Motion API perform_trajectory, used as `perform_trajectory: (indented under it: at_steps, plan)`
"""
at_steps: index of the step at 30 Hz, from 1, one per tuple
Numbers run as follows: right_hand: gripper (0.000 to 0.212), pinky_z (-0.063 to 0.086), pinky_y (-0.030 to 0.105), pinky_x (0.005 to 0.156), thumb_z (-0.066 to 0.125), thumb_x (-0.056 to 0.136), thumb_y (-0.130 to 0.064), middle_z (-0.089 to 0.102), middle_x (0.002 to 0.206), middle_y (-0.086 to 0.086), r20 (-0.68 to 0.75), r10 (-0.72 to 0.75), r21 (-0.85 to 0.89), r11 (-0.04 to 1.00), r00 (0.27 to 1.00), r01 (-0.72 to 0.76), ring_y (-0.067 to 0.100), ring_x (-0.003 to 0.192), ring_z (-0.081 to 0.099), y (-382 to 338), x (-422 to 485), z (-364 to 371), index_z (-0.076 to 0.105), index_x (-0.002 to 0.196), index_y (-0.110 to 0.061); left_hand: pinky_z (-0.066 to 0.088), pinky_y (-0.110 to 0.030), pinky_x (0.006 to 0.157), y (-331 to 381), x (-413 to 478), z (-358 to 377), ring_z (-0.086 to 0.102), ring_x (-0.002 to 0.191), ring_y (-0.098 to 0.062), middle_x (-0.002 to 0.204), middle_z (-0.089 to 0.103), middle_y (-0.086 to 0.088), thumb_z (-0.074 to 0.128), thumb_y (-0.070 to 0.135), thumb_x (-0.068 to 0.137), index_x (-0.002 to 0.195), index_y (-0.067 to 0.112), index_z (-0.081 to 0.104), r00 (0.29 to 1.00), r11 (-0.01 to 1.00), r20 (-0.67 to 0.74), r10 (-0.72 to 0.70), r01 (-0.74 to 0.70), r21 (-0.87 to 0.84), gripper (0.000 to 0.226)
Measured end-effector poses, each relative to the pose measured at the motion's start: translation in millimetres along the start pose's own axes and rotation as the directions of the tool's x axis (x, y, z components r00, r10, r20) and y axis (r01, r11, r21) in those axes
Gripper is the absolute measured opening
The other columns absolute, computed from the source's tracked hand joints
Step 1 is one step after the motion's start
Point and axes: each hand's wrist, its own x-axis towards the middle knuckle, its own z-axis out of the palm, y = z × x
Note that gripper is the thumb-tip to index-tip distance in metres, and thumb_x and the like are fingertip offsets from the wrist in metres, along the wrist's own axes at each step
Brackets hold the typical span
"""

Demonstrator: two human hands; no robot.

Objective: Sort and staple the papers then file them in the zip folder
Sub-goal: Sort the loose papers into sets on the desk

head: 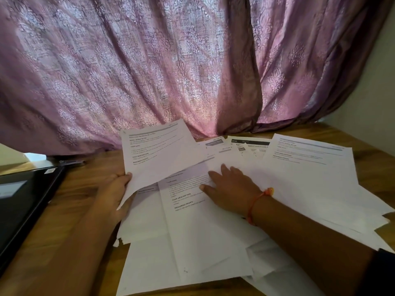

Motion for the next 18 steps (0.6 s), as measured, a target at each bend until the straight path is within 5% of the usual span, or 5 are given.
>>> perform_trajectory:
  at_steps: [5, 9, 18]
  plan:
    - [0.074, 0.034, 0.048, 0.111, 0.022, 0.093, -0.072, 0.045, 0.149, 0.006, -0.063, 0.064, -0.094, 0.993, 0.996, -0.07, 0.032, 0.143, 0.032, 12.5, -2.2, -11.7, 0.043, 0.142, -0.021, 0.056, -0.018, 0.052, 0.5, -0.3, -0.7, 0.069, 0.086, -0.016, 0.102, 0.071, -0.006, 0.049, 0.005, 0.105, 0.124, 0.007, 0.06, 1.0, 0.998, 0.013, 0.001, -0.001, -0.056, 0.022]
    - [0.077, 0.035, 0.047, 0.11, 0.021, 0.091, -0.075, 0.042, 0.15, 0.007, -0.026, 0.019, -0.159, 0.987, 0.999, -0.023, 0.034, 0.138, 0.036, 3.7, -5.5, -3.0, 0.043, 0.142, -0.022, 0.057, -0.02, 0.053, 0.6, 1.1, -2.8, 0.069, 0.09, -0.018, 0.107, 0.072, -0.008, 0.049, 0.006, 0.105, 0.123, 0.005, 0.06, 1.0, 0.998, 0.019, -0.014, 0.015, -0.065, 0.022]
    - [0.079, 0.037, 0.045, 0.1, 0.014, 0.089, -0.076, 0.052, 0.134, 0.008, -0.178, -0.053, -0.193, 0.981, 0.983, 0.018, 0.033, 0.125, 0.039, -7.6, -2.6, 4.9, 0.055, 0.131, -0.024, 0.059, -0.022, 0.056, 1.0, 0.8, -3.8, 0.068, 0.094, -0.02, 0.123, 0.068, -0.012, 0.05, 0.008, 0.104, 0.133, 0.002, 0.057, 0.999, 0.995, -0.031, -0.039, 0.037, -0.091, 0.029]
